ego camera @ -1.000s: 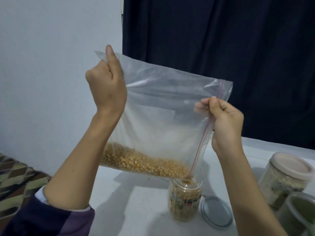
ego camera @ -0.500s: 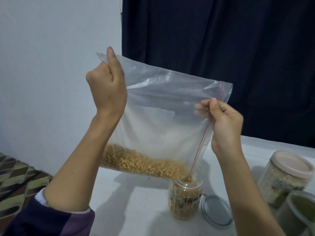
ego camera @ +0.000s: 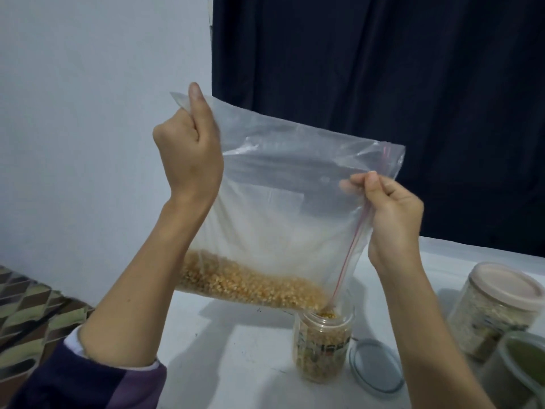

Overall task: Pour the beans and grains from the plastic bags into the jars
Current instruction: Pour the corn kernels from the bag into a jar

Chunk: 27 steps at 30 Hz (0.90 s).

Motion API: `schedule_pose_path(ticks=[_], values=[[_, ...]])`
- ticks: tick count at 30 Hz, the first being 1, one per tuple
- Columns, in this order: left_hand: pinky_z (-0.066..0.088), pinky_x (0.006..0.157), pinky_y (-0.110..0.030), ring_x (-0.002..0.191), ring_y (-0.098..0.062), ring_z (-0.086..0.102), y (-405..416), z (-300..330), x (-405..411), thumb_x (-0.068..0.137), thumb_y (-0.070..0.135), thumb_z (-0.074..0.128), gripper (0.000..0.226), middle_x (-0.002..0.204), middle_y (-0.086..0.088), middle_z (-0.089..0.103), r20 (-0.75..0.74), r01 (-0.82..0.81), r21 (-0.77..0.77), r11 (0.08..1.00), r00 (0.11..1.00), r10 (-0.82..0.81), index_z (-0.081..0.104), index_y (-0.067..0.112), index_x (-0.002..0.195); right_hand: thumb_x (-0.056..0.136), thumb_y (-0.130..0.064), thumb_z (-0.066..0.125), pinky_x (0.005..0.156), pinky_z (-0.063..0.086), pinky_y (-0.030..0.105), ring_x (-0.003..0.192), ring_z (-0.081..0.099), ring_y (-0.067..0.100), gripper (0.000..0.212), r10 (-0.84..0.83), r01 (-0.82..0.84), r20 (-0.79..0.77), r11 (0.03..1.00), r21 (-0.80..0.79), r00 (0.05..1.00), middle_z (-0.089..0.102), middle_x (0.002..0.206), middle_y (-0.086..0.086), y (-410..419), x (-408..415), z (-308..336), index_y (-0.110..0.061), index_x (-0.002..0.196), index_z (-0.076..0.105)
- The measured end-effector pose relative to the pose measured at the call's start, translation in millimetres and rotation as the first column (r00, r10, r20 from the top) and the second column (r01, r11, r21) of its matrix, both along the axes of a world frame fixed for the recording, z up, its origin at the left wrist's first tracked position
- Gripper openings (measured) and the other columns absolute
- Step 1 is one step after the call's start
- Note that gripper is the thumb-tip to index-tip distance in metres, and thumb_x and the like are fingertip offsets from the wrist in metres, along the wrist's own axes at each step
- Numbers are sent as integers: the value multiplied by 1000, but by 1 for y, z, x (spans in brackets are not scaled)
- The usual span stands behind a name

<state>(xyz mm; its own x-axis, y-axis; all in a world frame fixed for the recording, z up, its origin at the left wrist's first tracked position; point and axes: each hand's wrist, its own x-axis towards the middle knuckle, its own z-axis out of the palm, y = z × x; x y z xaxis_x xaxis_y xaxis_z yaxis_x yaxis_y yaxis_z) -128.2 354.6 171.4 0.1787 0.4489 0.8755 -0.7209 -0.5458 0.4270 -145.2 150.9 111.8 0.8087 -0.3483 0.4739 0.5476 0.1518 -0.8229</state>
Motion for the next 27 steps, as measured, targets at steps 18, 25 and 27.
schedule_pose_path(ticks=[18, 25, 27], values=[[18, 41, -15, 33, -5, 27, 6, 3, -1, 100, 20, 36, 55, 33, 14, 31, 7, -35, -2, 999, 999, 35, 15, 25, 50, 97, -13, 52, 99, 47, 30, 83, 70, 11, 24, 90, -91, -11, 994, -55, 996, 74, 71, -3, 3, -3, 3, -15, 80, 69], [20, 41, -13, 32, -4, 28, 5, 7, -1, 101, 16, 35, 57, 31, 15, 30, 13, -15, -32, 999, 1000, 15, 16, 26, 49, 97, -12, 52, 96, 50, 34, 73, 70, 13, 25, 89, -89, -14, 996, -9, 996, 74, 70, -1, 1, -3, 10, -12, 79, 68], [20, 41, -13, 32, -4, 28, 6, 9, 0, 101, 16, 35, 57, 31, 15, 30, 11, -16, -32, 999, 1000, 16, 16, 26, 49, 98, -12, 51, 91, 52, 33, 71, 71, 14, 25, 70, -70, 1, 998, 1, 998, 74, 71, 0, 1, -4, 10, -10, 80, 68]])
